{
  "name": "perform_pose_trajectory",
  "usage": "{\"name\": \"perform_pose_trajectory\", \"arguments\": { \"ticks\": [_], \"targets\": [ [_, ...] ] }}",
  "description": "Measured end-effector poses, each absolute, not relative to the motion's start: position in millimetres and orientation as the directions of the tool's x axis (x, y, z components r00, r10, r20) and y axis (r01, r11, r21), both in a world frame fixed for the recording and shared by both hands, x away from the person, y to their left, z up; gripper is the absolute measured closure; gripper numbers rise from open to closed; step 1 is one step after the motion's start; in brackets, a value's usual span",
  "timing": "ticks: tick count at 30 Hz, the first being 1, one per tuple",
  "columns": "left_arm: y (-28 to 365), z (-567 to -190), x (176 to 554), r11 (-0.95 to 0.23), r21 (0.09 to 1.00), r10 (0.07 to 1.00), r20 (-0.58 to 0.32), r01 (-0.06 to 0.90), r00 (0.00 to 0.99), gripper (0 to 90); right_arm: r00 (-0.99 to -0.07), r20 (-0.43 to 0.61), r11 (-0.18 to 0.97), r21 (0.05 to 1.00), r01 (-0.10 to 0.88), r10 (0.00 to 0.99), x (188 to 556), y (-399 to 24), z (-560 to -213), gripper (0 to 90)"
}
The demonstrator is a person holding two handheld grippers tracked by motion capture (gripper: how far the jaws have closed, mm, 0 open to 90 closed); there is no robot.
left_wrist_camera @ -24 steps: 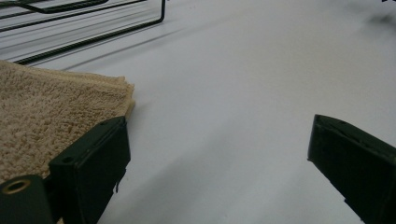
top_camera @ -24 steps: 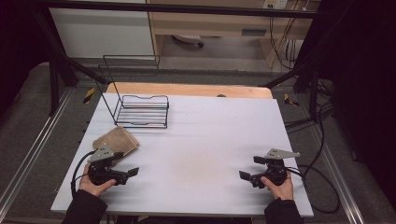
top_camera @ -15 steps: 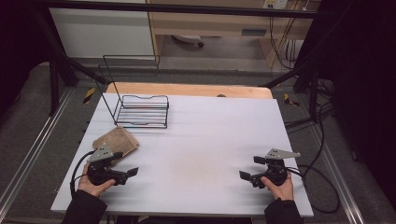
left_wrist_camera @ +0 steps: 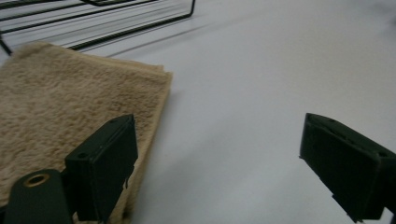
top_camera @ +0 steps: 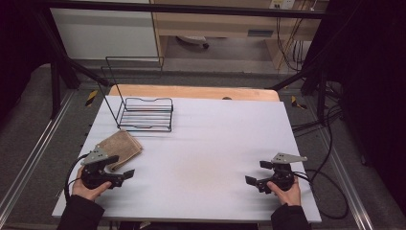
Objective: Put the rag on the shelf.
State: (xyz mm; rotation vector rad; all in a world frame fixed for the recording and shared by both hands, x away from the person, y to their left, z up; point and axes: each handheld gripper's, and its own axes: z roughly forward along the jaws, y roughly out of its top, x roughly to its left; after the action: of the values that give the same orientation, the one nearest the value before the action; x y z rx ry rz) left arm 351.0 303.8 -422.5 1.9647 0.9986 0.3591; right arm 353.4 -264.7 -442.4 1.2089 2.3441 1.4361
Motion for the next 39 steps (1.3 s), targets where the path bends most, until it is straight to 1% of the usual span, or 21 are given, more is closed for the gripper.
{"name": "perform_pose_trajectory", "arguments": {
  "ticks": [3,4,6,10,11,14,15,16,18,19,20,22,27,29,31,32,33,34,39],
  "targets": [
    [312.1,-420.9,352.5,-0.289,0.805,0.782,-0.113,0.518,0.612,14.5,-0.668,0.273,0.226,0.797,0.560,0.692,353.6,-264.4,-442.7,1.4],
    [317.0,-420.7,354.0,-0.278,0.804,0.798,-0.111,0.526,0.592,18.1,-0.670,0.271,0.229,0.797,0.559,0.691,353.8,-264.1,-443.3,1.4],
    [319.4,-420.8,354.9,-0.275,0.801,0.803,-0.113,0.532,0.585,22.4,-0.668,0.274,0.229,0.794,0.563,0.692,353.8,-263.6,-443.5,1.5],
    [324.9,-424.8,359.2,-0.287,0.780,0.823,-0.096,0.556,0.560,28.1,-0.667,0.274,0.232,0.791,0.566,0.693,353.9,-263.0,-444.0,1.7],
    [325.6,-426.1,360.4,-0.292,0.774,0.829,-0.089,0.562,0.553,32.3,-0.669,0.273,0.235,0.790,0.566,0.692,354.1,-262.8,-444.3,1.7],
    [326.2,-429.8,364.4,-0.306,0.761,0.836,-0.073,0.573,0.544,38.7,-0.669,0.272,0.240,0.788,0.568,0.692,354.4,-262.4,-444.8,1.8],
    [326.2,-431.1,365.8,-0.309,0.756,0.838,-0.071,0.577,0.542,38.7,-0.669,0.272,0.240,0.788,0.568,0.692,354.4,-262.4,-444.8,1.8],
    [326.5,-432.2,367.2,-0.314,0.752,0.838,-0.067,0.580,0.541,43.4,-0.670,0.270,0.244,0.786,0.568,0.691,354.5,-262.2,-445.1,1.9],
    [326.5,-434.7,369.5,-0.316,0.743,0.844,-0.064,0.590,0.532,47.6,-0.672,0.268,0.248,0.785,0.567,0.691,354.6,-262.2,-445.2,1.9],
    [327.0,-436.0,370.7,-0.318,0.739,0.846,-0.061,0.594,0.529,47.6,-0.672,0.268,0.248,0.785,0.567,0.691,354.6,-262.2,-445.2,1.9],
    [327.4,-437.2,372.0,-0.317,0.737,0.848,-0.062,0.597,0.527,49.5,-0.672,0.267,0.247,0.786,0.567,0.691,354.7,-262.1,-445.3,2.0],
    [327.7,-438.9,373.7,-0.321,0.734,0.849,-0.057,0.599,0.526,55.3,-0.674,0.266,0.250,0.785,0.566,0.690,354.9,-262.0,-445.6,2.0],
    [326.7,-443.9,377.7,-0.341,0.719,0.849,-0.040,0.605,0.527,62.1,-0.672,0.267,0.250,0.784,0.568,0.691,354.8,-261.5,-445.9,2.0],
    [327.0,-444.2,378.2,-0.337,0.720,0.851,-0.043,0.607,0.524,63.2,-0.672,0.266,0.250,0.784,0.568,0.691,354.9,-261.5,-445.9,2.0],
    [327.3,-444.7,378.6,-0.338,0.720,0.851,-0.041,0.606,0.523,67.3,-0.671,0.266,0.250,0.784,0.568,0.691,354.8,-261.5,-445.8,2.1],
    [327.4,-444.8,378.8,-0.340,0.720,0.851,-0.038,0.605,0.524,67.3,-0.671,0.266,0.250,0.784,0.568,0.691,354.8,-261.5,-445.8,2.1],
    [327.7,-444.8,379.0,-0.335,0.719,0.852,-0.044,0.608,0.522,71.0,-0.671,0.266,0.250,0.784,0.568,0.692,354.8,-261.6,-445.8,2.2],
    [328.3,-444.6,379.5,-0.332,0.718,0.852,-0.050,0.612,0.521,71.0,-0.671,0.266,0.250,0.784,0.568,0.692,354.8,-261.6,-445.8,2.2],
    [330.3,-443.0,380.2,-0.314,0.714,0.855,-0.075,0.626,0.514,83.0,-0.673,0.265,0.253,0.783,0.568,0.690,355.1,-261.5,-446.0,2.4]
  ]
}}
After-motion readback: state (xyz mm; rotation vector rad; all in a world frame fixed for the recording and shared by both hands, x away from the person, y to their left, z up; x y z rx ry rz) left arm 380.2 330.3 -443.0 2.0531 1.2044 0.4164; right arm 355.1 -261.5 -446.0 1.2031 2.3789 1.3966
